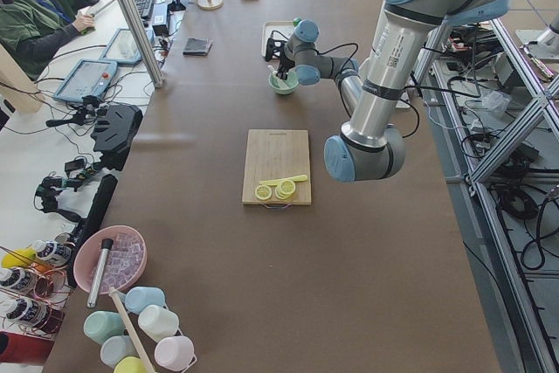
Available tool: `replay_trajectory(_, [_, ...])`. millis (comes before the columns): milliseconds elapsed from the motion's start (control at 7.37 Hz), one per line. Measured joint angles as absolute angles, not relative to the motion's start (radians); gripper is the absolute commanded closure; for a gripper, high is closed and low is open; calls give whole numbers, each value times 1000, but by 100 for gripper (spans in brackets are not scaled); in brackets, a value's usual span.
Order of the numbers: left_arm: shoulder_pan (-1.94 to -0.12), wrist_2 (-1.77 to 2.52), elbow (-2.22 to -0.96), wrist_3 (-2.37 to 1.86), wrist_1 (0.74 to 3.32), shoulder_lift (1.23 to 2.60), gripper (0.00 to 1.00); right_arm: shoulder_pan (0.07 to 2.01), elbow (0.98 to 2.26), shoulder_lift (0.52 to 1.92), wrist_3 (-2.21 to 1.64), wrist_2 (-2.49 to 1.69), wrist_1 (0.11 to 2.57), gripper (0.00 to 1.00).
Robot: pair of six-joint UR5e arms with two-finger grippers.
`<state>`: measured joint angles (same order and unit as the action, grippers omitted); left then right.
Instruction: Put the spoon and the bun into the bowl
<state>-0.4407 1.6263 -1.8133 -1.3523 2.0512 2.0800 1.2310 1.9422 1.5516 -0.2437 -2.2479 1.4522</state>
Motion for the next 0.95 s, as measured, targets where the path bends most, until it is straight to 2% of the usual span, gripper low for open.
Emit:
replay_trajectory(407, [-403, 1562, -1783, -1361, 2050, 2100, 2, 1232, 1944, 1554, -245, -2250, 1451, 0])
replay_trajectory(950, [-421, 1602, -1818, -1273, 2018, 2063, 1, 1257, 1936, 1570, -240, -2204, 1453, 0])
